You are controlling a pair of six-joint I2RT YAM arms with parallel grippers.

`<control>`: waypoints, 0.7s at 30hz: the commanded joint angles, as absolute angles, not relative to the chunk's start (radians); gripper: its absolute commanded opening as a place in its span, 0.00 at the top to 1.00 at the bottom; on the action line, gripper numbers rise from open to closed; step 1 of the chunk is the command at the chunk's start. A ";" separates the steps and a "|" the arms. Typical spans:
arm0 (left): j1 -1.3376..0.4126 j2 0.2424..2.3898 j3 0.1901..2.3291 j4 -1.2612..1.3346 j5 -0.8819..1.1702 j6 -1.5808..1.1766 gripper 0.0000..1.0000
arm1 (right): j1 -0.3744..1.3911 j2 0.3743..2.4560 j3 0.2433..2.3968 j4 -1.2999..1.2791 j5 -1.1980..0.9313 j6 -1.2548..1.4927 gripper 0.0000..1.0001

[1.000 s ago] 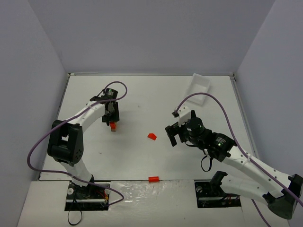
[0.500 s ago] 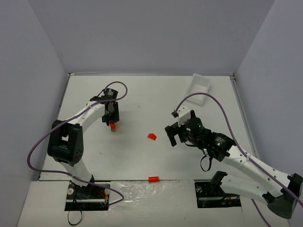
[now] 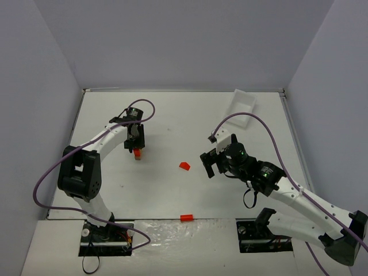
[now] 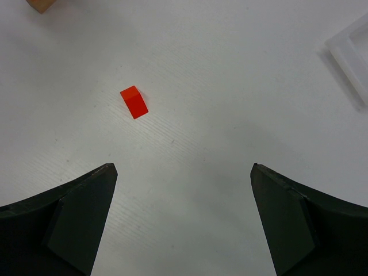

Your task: Build the wood block tower

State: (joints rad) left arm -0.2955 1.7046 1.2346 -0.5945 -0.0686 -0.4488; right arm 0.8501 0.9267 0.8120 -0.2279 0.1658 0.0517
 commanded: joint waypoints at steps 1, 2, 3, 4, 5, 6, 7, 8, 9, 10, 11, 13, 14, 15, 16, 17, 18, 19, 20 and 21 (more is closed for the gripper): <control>-0.301 1.669 1.273 -0.600 -0.066 -0.436 0.65 | 0.842 0.938 0.844 -0.167 0.155 0.046 0.00; -0.301 1.670 1.273 -0.600 -0.066 -0.436 0.65 | 0.843 0.939 0.844 -0.167 0.154 0.045 0.00; -0.301 1.670 1.273 -0.601 -0.066 -0.436 0.65 | 0.844 0.939 0.844 -0.166 0.152 0.045 0.00; -0.301 1.670 1.273 -0.602 -0.067 -0.436 0.65 | 0.844 0.941 0.844 -0.166 0.152 0.044 0.00; -0.301 1.670 1.273 -0.603 -0.067 -0.436 0.65 | 0.844 0.942 0.844 -0.166 0.152 0.044 0.00; -0.301 1.670 1.273 -0.603 -0.067 -0.437 0.66 | 0.843 0.942 0.844 -0.167 0.152 0.044 0.00; -0.301 1.670 1.273 -0.603 -0.067 -0.436 0.69 | 0.842 0.943 0.845 -0.167 0.152 0.044 0.00; -0.301 1.669 1.273 -0.604 -0.068 -0.436 0.70 | 0.842 0.943 0.845 -0.167 0.152 0.044 0.00; -0.301 1.670 1.272 -0.604 -0.069 -0.436 0.70 | 0.844 0.943 0.845 -0.167 0.150 0.044 0.00; -0.301 1.671 1.273 -0.604 -0.070 -0.436 0.70 | 0.844 0.944 0.845 -0.166 0.151 0.044 0.00; -0.301 1.671 1.273 -0.604 -0.070 -0.436 0.71 | 0.843 0.945 0.845 -0.166 0.151 0.044 0.00; -0.301 1.673 1.273 -0.606 -0.068 -0.436 0.71 | 0.844 0.945 0.845 -0.167 0.150 0.043 0.00; -0.301 1.672 1.273 -0.606 -0.067 -0.434 0.71 | 0.844 0.945 0.845 -0.166 0.149 0.043 0.00; -0.301 1.672 1.273 -0.606 -0.067 -0.434 0.71 | 0.844 0.945 0.845 -0.166 0.149 0.043 0.00; -0.301 1.672 1.273 -0.606 -0.066 -0.434 0.71 | 0.844 0.946 0.845 -0.167 0.149 0.043 0.00; -0.301 1.673 1.273 -0.605 -0.065 -0.434 0.71 | 0.844 0.947 0.845 -0.167 0.148 0.043 0.00; -0.301 1.673 1.273 -0.604 -0.064 -0.434 0.70 | 0.843 0.947 0.845 -0.167 0.147 0.043 0.00; -0.301 1.672 1.272 -0.604 -0.064 -0.433 0.70 | 0.842 0.945 0.845 -0.167 0.147 0.043 0.00; -0.301 1.671 1.272 -0.604 -0.061 -0.432 0.70 | 0.842 0.946 0.845 -0.167 0.147 0.043 0.00; -0.302 1.669 1.272 -0.603 -0.057 -0.431 0.70 | 0.842 0.946 0.845 -0.167 0.147 0.043 0.00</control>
State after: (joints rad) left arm -0.2955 1.7046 1.2346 -0.5972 -0.0673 -0.4461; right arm 0.8501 0.9390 0.8120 -0.2279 0.1493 0.0513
